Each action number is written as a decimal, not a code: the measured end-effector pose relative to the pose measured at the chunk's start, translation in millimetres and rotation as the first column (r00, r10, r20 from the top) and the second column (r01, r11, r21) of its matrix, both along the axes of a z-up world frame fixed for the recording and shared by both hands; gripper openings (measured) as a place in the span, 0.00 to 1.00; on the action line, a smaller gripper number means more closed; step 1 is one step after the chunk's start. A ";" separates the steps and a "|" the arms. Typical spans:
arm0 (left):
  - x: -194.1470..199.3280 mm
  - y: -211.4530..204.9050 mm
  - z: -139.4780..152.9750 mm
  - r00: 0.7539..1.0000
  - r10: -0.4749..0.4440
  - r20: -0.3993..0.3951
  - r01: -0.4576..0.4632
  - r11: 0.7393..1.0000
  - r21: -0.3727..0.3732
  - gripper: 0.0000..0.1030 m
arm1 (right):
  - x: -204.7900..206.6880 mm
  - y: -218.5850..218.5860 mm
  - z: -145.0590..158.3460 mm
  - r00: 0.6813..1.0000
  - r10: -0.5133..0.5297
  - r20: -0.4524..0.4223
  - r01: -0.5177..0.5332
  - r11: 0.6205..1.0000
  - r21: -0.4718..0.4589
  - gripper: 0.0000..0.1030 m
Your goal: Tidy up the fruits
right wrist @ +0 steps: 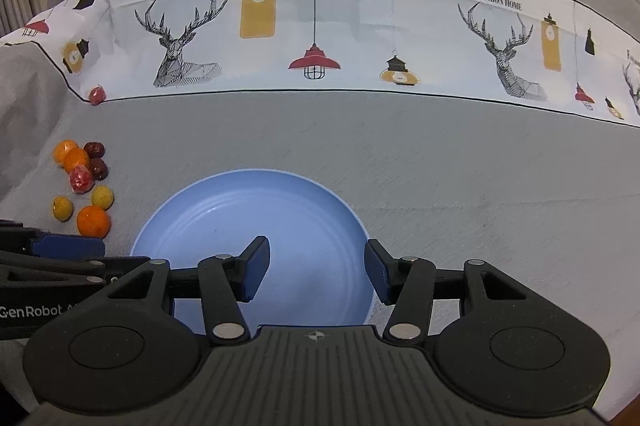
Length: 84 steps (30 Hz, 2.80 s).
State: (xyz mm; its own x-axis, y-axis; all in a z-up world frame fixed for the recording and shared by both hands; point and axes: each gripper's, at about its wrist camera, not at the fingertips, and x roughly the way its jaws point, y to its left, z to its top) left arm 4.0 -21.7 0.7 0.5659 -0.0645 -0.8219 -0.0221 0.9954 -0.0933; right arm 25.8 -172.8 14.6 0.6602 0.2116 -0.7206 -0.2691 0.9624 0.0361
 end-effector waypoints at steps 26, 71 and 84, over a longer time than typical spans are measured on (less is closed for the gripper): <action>-4.5 35.5 22.9 0.995 0.092 0.049 -0.087 0.993 -0.082 0.12 | 0.8 11.5 7.9 0.998 0.006 0.056 -0.010 0.996 0.087 0.18; 179.1 251.1 4.9 0.849 0.513 0.128 -0.518 0.855 0.010 0.63 | 37.4 211.1 -40.0 0.889 0.430 -0.159 -0.432 0.902 0.020 0.35; 210.1 258.0 -39.2 0.861 0.496 0.112 -0.507 0.855 0.106 0.26 | 34.2 217.8 -35.5 0.873 0.455 -0.174 -0.458 0.888 0.024 0.35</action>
